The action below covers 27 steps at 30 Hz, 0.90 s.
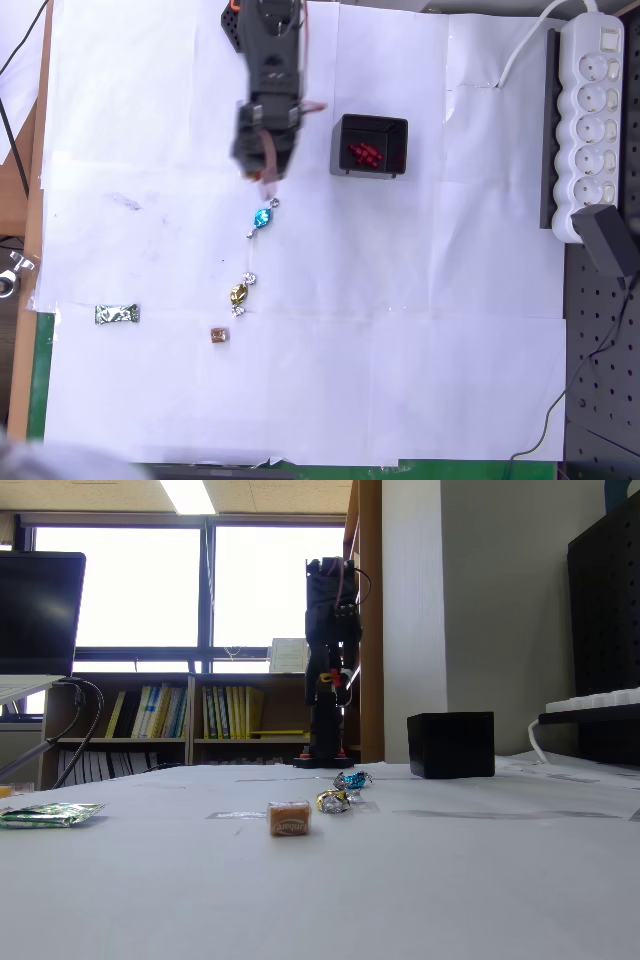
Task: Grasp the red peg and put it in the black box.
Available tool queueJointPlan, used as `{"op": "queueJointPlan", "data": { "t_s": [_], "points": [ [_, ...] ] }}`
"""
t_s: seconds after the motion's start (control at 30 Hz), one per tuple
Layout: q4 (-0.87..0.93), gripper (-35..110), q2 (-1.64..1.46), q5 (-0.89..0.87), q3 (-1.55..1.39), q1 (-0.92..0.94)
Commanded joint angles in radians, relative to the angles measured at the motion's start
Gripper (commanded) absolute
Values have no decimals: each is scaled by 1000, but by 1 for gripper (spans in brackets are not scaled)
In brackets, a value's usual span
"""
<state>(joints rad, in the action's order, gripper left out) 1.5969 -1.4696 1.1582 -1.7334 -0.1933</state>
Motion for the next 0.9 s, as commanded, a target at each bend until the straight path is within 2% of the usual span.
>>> {"op": "queueJointPlan", "data": {
  "t_s": [0.0,0.1,0.3,0.5,0.7,0.77,0.87],
  "points": [
    [60,0,81,-91,-25,-207],
    [38,0,69,-225,-34,-308],
    [-37,0,29,-341,0,-471],
    [-190,0,-55,-373,8,-525],
    [-245,4,-63,-339,26,-515],
    [-252,13,-60,-344,31,-502],
    [-238,40,-60,-353,32,-476]
  ]
}}
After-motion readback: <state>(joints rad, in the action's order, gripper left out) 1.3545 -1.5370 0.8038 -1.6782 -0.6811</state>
